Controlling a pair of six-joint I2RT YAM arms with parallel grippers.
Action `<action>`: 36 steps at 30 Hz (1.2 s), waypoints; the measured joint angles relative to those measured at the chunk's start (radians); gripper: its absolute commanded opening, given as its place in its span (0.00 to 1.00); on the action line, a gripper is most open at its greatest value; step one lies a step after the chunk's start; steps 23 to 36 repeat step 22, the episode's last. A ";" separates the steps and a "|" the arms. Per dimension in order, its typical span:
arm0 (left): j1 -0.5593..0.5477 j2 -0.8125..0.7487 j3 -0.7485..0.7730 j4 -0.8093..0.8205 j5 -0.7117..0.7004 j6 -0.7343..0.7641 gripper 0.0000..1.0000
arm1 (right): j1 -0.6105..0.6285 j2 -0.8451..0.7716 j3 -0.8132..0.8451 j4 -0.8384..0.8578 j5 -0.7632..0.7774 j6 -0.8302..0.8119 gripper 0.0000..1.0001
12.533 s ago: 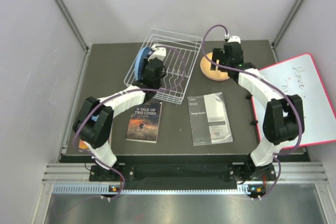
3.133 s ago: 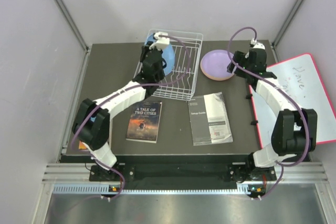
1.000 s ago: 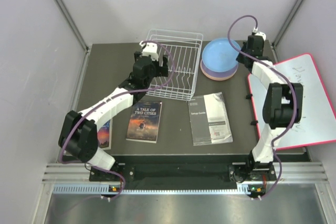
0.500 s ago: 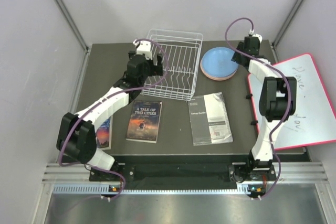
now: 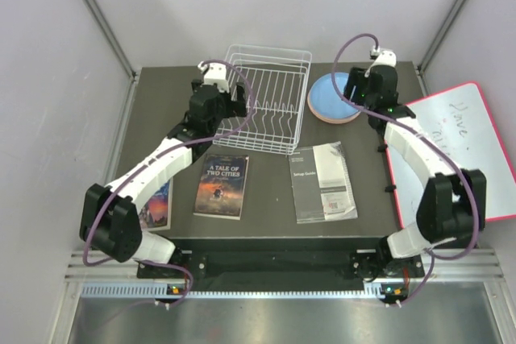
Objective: Unload the plates from the dish rack
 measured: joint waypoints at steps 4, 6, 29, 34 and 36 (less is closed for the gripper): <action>0.000 -0.047 -0.020 0.008 -0.016 0.000 0.98 | 0.084 -0.156 -0.172 0.093 0.064 -0.035 0.70; 0.000 -0.061 -0.034 0.012 -0.017 -0.001 0.98 | 0.122 -0.211 -0.279 0.145 0.111 -0.048 0.70; 0.000 -0.193 -0.205 0.056 -0.059 -0.003 0.98 | 0.238 -0.486 -0.715 0.435 0.446 -0.142 1.00; 0.000 -0.193 -0.205 0.056 -0.059 -0.003 0.98 | 0.238 -0.486 -0.715 0.435 0.446 -0.142 1.00; 0.000 -0.193 -0.205 0.056 -0.059 -0.003 0.98 | 0.238 -0.486 -0.715 0.435 0.446 -0.142 1.00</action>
